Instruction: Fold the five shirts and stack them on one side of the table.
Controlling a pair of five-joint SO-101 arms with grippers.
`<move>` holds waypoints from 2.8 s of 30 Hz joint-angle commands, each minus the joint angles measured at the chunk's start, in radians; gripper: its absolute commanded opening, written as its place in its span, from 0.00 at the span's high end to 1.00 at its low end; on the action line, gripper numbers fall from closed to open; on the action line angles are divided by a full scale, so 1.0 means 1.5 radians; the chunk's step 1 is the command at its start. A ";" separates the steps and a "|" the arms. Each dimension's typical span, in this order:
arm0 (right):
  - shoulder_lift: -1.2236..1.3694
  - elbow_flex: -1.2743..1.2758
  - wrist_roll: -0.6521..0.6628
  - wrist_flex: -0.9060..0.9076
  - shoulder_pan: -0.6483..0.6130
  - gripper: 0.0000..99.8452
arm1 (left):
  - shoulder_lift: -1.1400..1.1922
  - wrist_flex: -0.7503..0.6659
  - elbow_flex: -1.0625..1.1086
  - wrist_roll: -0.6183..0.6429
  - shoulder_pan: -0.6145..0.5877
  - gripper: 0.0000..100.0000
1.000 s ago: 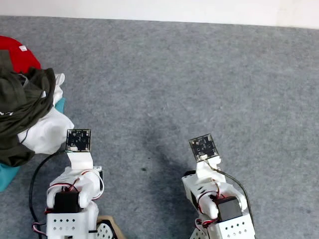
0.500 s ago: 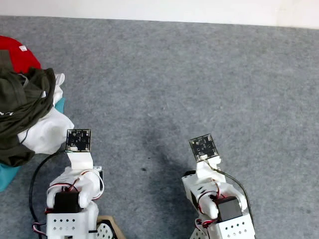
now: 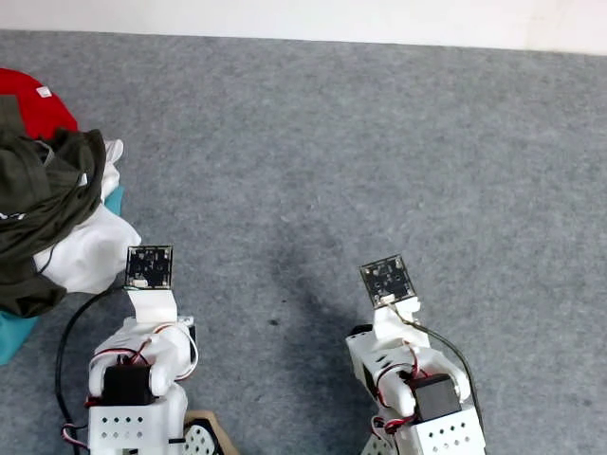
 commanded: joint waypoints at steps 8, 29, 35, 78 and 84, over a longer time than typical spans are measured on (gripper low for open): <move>0.008 0.072 -0.004 -0.015 0.007 0.98 | -0.004 0.002 0.009 -0.004 0.005 0.93; 0.008 0.072 -0.004 -0.016 0.007 0.98 | -0.005 -0.001 0.008 -0.004 0.008 0.93; 0.008 0.064 -0.004 -0.071 0.018 0.98 | -0.005 -0.124 0.007 -0.003 0.003 0.93; 0.719 -0.762 0.148 0.162 -0.040 0.98 | 0.667 0.056 -0.739 -0.056 -0.290 0.92; 0.724 -0.723 0.147 0.043 -0.121 0.98 | 0.774 0.038 -0.766 -0.051 -0.413 0.72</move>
